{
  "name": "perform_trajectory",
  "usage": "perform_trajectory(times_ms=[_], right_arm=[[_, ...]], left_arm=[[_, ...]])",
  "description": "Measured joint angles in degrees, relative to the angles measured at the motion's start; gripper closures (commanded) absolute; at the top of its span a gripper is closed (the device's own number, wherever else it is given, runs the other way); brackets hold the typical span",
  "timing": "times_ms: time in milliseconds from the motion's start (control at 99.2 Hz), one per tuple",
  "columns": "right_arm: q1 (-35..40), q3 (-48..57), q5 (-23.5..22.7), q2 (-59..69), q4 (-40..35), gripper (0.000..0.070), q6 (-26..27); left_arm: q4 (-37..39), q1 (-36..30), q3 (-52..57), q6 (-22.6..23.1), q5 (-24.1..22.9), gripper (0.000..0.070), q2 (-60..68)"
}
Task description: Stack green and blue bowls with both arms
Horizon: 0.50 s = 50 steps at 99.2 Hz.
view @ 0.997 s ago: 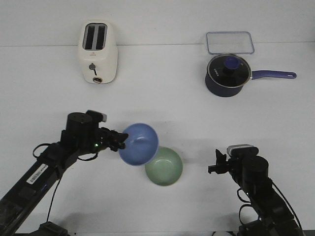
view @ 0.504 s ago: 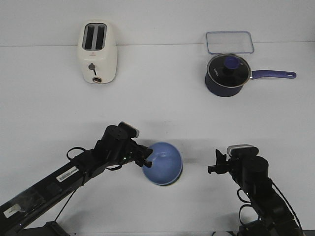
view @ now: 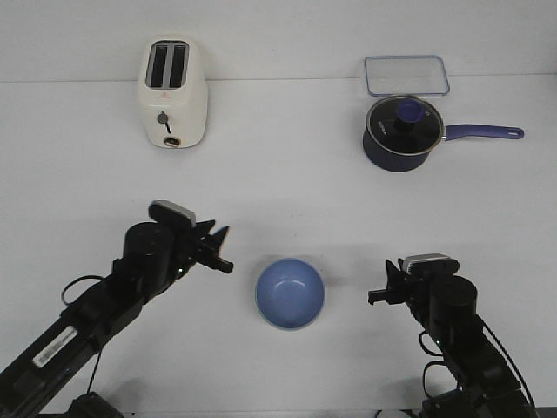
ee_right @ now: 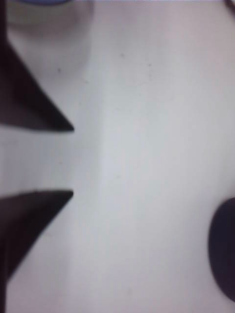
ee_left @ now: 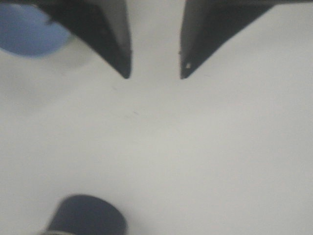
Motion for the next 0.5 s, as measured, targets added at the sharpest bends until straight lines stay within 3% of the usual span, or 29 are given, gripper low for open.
perform_trajectory(times_ms=[91,161,171,383,504], right_arm=[[0.0,-0.2,0.0,-1.16,2.67,0.07,-0.17],[0.0,-1.44,-0.17,-3.96,5.75,0.07,-0.17],[0.0,-3.87,-0.28,-8.7,8.46,0.07,-0.22],[0.02,-10.36,3.06,-26.34,11.21,0.07,-3.04],[0.02,-10.36,5.68,-28.85,12.15,0.07,-3.48]], left_arm=[[-0.85,2.78,-0.02,2.82,-6.64,0.0687,-4.39],[-0.52,5.6,-1.18,4.72,-8.74,0.0687,-8.04],[1.51,8.85,-5.49,6.01,-9.79,0.0687,-13.38],[13.79,18.43,-26.23,7.06,-10.12,0.0687,-35.87],[13.9,22.05,-31.82,6.93,-10.16,0.0686,-45.42]])
